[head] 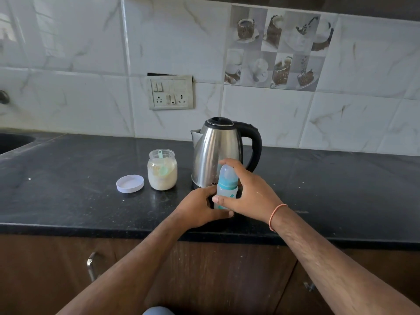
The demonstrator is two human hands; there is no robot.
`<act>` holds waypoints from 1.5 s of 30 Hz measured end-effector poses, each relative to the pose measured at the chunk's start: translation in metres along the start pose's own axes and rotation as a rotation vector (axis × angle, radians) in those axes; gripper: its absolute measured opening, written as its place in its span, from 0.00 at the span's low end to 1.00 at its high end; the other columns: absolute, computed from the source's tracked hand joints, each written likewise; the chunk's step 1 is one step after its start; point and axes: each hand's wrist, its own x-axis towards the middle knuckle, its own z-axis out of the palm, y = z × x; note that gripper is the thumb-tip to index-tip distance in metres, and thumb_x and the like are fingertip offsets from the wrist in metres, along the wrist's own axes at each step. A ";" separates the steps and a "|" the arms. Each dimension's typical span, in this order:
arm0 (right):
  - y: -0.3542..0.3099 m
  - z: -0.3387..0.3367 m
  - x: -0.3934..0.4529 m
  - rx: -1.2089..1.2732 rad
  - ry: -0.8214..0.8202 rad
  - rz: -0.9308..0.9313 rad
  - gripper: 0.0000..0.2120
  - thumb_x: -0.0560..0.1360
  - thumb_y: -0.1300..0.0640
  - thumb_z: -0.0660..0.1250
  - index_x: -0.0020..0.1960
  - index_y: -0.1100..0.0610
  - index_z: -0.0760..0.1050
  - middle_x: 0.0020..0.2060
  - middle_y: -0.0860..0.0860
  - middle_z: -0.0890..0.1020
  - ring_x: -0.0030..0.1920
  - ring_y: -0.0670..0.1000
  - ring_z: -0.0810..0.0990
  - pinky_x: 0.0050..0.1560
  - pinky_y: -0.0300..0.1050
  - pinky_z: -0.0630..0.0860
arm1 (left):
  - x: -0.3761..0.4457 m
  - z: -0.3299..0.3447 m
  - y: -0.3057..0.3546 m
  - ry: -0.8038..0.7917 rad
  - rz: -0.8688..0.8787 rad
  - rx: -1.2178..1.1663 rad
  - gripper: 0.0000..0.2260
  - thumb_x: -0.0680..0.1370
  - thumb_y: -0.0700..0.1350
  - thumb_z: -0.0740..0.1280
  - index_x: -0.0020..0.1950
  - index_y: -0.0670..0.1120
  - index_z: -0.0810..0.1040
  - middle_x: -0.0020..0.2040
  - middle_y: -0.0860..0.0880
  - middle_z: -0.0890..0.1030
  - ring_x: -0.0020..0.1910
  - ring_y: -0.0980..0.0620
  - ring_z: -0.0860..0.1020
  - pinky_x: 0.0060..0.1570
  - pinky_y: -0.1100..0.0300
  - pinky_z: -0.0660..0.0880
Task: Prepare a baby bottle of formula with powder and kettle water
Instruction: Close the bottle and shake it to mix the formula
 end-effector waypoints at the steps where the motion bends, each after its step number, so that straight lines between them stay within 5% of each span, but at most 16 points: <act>1: 0.000 0.001 0.001 -0.001 0.013 0.002 0.41 0.73 0.37 0.79 0.77 0.31 0.58 0.61 0.42 0.79 0.55 0.47 0.82 0.58 0.50 0.84 | 0.001 0.000 -0.001 0.004 0.003 0.000 0.26 0.74 0.58 0.81 0.71 0.58 0.80 0.56 0.63 0.86 0.46 0.71 0.80 0.49 0.65 0.75; 12: 0.003 0.018 0.001 0.037 0.090 0.025 0.37 0.75 0.40 0.78 0.75 0.30 0.60 0.57 0.42 0.79 0.51 0.47 0.83 0.57 0.52 0.85 | 0.005 0.004 -0.009 0.024 0.010 0.002 0.17 0.76 0.55 0.81 0.61 0.64 0.80 0.47 0.68 0.84 0.46 0.72 0.80 0.46 0.71 0.73; 15: 0.001 0.015 -0.002 0.051 0.050 0.055 0.42 0.75 0.39 0.79 0.77 0.27 0.55 0.59 0.43 0.80 0.53 0.48 0.83 0.58 0.54 0.85 | 0.003 0.003 -0.006 0.016 0.025 -0.016 0.21 0.75 0.57 0.81 0.66 0.59 0.82 0.55 0.64 0.86 0.53 0.68 0.83 0.56 0.63 0.80; 20: 0.010 0.027 -0.023 0.120 0.077 0.108 0.54 0.75 0.45 0.81 0.78 0.21 0.42 0.64 0.36 0.73 0.57 0.45 0.82 0.57 0.42 0.82 | 0.004 0.002 -0.007 -0.014 0.050 0.006 0.30 0.71 0.62 0.80 0.71 0.58 0.80 0.60 0.62 0.86 0.58 0.64 0.84 0.63 0.54 0.83; 23: 0.017 0.031 -0.029 0.401 0.157 0.146 0.54 0.75 0.54 0.82 0.80 0.23 0.47 0.68 0.35 0.74 0.60 0.45 0.84 0.58 0.45 0.85 | 0.004 0.001 -0.004 -0.035 0.040 0.017 0.37 0.68 0.65 0.82 0.74 0.59 0.77 0.60 0.62 0.85 0.55 0.63 0.83 0.57 0.60 0.81; 27: 0.034 0.015 -0.022 1.181 0.728 0.439 0.47 0.80 0.62 0.76 0.82 0.29 0.53 0.73 0.52 0.73 0.66 0.59 0.83 0.51 0.61 0.87 | 0.003 -0.001 -0.002 -0.070 0.025 0.009 0.44 0.70 0.64 0.83 0.82 0.60 0.68 0.67 0.65 0.81 0.38 0.66 0.78 0.46 0.65 0.74; 28: 0.036 0.012 -0.022 1.285 0.759 0.498 0.44 0.81 0.62 0.75 0.81 0.30 0.55 0.73 0.53 0.73 0.66 0.62 0.83 0.49 0.62 0.87 | 0.003 0.000 -0.003 -0.067 0.022 -0.008 0.45 0.70 0.63 0.83 0.83 0.59 0.67 0.68 0.66 0.80 0.36 0.66 0.78 0.45 0.67 0.74; 31: 0.031 0.014 -0.026 1.150 0.389 0.459 0.41 0.79 0.64 0.76 0.78 0.33 0.61 0.68 0.54 0.74 0.64 0.60 0.83 0.50 0.61 0.88 | -0.001 -0.001 -0.002 -0.052 0.028 -0.012 0.45 0.70 0.63 0.83 0.83 0.58 0.68 0.67 0.67 0.80 0.36 0.64 0.77 0.41 0.70 0.74; 35: 0.048 0.005 -0.026 1.426 0.847 0.529 0.41 0.80 0.65 0.74 0.79 0.35 0.58 0.69 0.53 0.73 0.67 0.64 0.81 0.46 0.60 0.87 | -0.002 -0.002 0.001 -0.068 0.031 -0.021 0.47 0.68 0.64 0.84 0.83 0.58 0.68 0.68 0.68 0.79 0.36 0.64 0.77 0.43 0.67 0.77; 38: 0.037 0.010 -0.027 1.255 0.465 0.500 0.41 0.78 0.66 0.76 0.78 0.35 0.62 0.67 0.54 0.75 0.65 0.59 0.82 0.48 0.60 0.88 | -0.004 -0.002 0.003 -0.059 0.031 -0.024 0.48 0.68 0.64 0.84 0.84 0.58 0.67 0.70 0.68 0.78 0.37 0.64 0.77 0.43 0.66 0.77; 39: 0.034 0.010 -0.026 1.209 0.455 0.505 0.41 0.77 0.65 0.77 0.78 0.35 0.63 0.67 0.54 0.76 0.64 0.58 0.83 0.48 0.59 0.88 | -0.004 -0.004 0.003 -0.057 0.034 -0.023 0.48 0.68 0.63 0.84 0.84 0.57 0.66 0.71 0.68 0.77 0.37 0.64 0.78 0.43 0.66 0.77; 42: 0.047 0.003 -0.023 1.464 0.908 0.542 0.41 0.80 0.65 0.75 0.79 0.36 0.59 0.68 0.53 0.75 0.66 0.63 0.82 0.45 0.58 0.88 | -0.006 -0.004 0.005 -0.056 0.032 -0.068 0.47 0.69 0.61 0.84 0.83 0.57 0.67 0.71 0.66 0.77 0.37 0.61 0.80 0.45 0.63 0.81; 43: 0.049 0.002 -0.021 1.494 0.905 0.568 0.41 0.80 0.64 0.75 0.79 0.35 0.60 0.69 0.54 0.75 0.66 0.64 0.82 0.46 0.60 0.88 | -0.007 -0.004 0.004 -0.045 0.032 -0.087 0.47 0.68 0.61 0.84 0.83 0.57 0.67 0.71 0.66 0.77 0.37 0.60 0.80 0.45 0.62 0.82; 45: 0.039 0.006 -0.022 1.373 0.549 0.533 0.39 0.78 0.64 0.77 0.77 0.34 0.64 0.68 0.56 0.76 0.65 0.62 0.84 0.49 0.63 0.87 | -0.008 -0.004 0.004 -0.025 0.037 -0.090 0.48 0.68 0.62 0.84 0.83 0.57 0.68 0.71 0.66 0.77 0.37 0.59 0.81 0.46 0.62 0.83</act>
